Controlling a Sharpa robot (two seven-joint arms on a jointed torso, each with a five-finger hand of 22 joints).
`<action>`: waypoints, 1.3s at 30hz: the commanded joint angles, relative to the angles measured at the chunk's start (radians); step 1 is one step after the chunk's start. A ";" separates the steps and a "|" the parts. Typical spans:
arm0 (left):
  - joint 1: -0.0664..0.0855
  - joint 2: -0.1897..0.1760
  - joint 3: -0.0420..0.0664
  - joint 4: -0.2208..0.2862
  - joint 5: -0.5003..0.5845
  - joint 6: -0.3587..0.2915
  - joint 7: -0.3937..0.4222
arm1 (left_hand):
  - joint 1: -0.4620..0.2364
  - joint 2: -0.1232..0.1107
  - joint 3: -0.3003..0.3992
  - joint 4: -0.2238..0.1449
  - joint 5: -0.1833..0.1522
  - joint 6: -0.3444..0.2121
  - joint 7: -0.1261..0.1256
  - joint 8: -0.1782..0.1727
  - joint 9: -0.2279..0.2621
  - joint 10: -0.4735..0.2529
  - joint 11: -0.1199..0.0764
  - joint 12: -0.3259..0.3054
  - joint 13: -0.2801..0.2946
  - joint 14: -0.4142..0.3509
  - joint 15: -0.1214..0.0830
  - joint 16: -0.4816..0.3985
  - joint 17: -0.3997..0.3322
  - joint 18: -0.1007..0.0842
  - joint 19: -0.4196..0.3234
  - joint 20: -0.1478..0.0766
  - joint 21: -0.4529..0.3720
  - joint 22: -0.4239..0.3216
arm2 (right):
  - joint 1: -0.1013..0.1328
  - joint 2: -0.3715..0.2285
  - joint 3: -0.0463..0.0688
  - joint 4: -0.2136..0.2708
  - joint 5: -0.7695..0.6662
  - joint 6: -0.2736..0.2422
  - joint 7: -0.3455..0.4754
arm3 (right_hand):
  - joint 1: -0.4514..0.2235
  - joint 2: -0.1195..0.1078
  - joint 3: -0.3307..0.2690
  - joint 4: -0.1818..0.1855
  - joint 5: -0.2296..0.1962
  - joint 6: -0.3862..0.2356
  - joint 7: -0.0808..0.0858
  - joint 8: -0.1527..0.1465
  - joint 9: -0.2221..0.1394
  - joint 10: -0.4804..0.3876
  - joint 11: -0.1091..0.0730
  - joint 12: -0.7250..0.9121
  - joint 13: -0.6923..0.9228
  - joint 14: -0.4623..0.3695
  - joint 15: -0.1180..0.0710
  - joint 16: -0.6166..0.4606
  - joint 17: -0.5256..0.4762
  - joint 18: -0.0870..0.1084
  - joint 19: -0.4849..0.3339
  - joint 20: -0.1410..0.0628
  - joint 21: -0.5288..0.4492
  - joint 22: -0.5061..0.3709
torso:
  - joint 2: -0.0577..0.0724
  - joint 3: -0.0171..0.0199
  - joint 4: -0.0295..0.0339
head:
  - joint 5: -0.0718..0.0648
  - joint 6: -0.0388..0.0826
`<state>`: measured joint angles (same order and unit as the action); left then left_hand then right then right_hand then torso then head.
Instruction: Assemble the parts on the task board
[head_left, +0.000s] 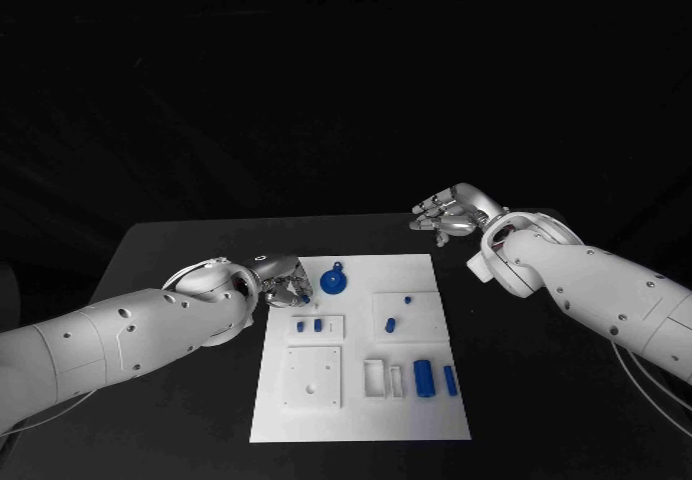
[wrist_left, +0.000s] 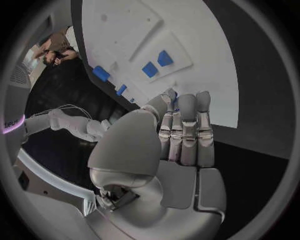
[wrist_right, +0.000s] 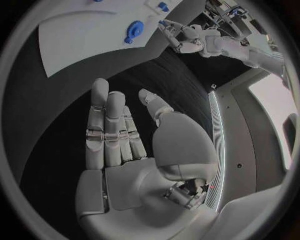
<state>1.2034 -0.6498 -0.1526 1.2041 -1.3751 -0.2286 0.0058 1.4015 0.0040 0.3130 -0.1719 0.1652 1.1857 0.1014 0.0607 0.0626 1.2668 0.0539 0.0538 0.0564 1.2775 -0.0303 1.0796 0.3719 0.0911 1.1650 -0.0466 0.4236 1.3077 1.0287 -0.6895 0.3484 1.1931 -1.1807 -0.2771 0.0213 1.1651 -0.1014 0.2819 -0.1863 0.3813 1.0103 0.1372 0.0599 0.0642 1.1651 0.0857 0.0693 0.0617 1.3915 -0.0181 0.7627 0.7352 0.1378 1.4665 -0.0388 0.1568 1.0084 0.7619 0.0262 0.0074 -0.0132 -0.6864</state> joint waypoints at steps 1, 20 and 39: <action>-0.005 0.007 -0.001 -0.006 -0.007 0.000 0.018 | 0.004 0.004 -0.006 0.002 -0.005 0.005 0.000 0.001 0.001 0.007 -0.002 0.004 0.002 0.007 -0.002 0.005 0.001 0.011 0.000 -0.005 0.003 0.021 | 0.000 0.001 0.000 0.002 0.001 0.005 0.011 | -0.004 -0.004 0.004 0.000 0.005 0.010 0.000 0.003 -0.001 -0.001 0.000 -0.004 -0.001 -0.007 0.001 0.005 -0.001 0.018 0.030 0.003 0.006 -0.001 | 0.000 -0.0005 0.0003 | -0.001 -0.001; -0.019 0.036 -0.004 -0.036 -0.006 -0.016 0.036 | 0.004 0.004 -0.004 0.002 -0.003 0.002 0.000 0.001 0.001 0.006 -0.002 0.004 0.002 0.011 -0.003 0.004 0.001 0.012 0.004 -0.005 0.002 0.021 | 0.000 0.002 0.000 0.002 0.001 0.005 0.012 | -0.004 -0.004 0.004 0.000 0.005 0.010 0.000 0.003 -0.001 -0.001 0.000 -0.004 -0.001 -0.007 0.001 0.005 -0.001 0.018 0.030 0.003 0.006 -0.001 | 0.000 -0.0013 0.0012 | -0.002 0.001; -0.023 0.059 -0.006 -0.058 -0.003 0.004 0.029 | 0.004 0.004 0.001 0.000 -0.003 -0.001 0.001 0.001 0.001 0.003 -0.001 0.004 0.002 0.011 -0.002 0.003 0.001 0.013 0.005 -0.005 0.001 0.021 | 0.000 0.004 0.000 0.003 0.001 0.005 0.012 | -0.005 -0.005 0.010 -0.001 0.006 0.011 0.000 0.002 -0.001 -0.001 0.000 -0.005 -0.002 -0.007 0.001 0.005 -0.002 0.017 0.030 0.003 0.007 -0.002 | 0.000 -0.0002 0.0005 | -0.004 -0.001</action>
<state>1.1822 -0.5944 -0.1567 1.1467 -1.3765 -0.2361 0.0310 1.4027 0.0050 0.3129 -0.1720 0.1614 1.1838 0.0996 0.0551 0.0621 1.2666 0.0538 0.0548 0.0570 1.2812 -0.0337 1.0796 0.3715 0.0848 1.1650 -0.0465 0.4236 1.3075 1.0287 -0.6867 0.3484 1.1941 -1.1807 -0.2773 0.0226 1.1651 -0.1014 0.2876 -0.1864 0.3806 1.0164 0.1366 0.0599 0.0642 1.1651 0.0857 0.0693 0.0617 1.3915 -0.0181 0.7627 0.7341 0.1370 1.4665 -0.0388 0.1608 1.0069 0.7615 0.0255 0.0076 -0.0167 -0.6868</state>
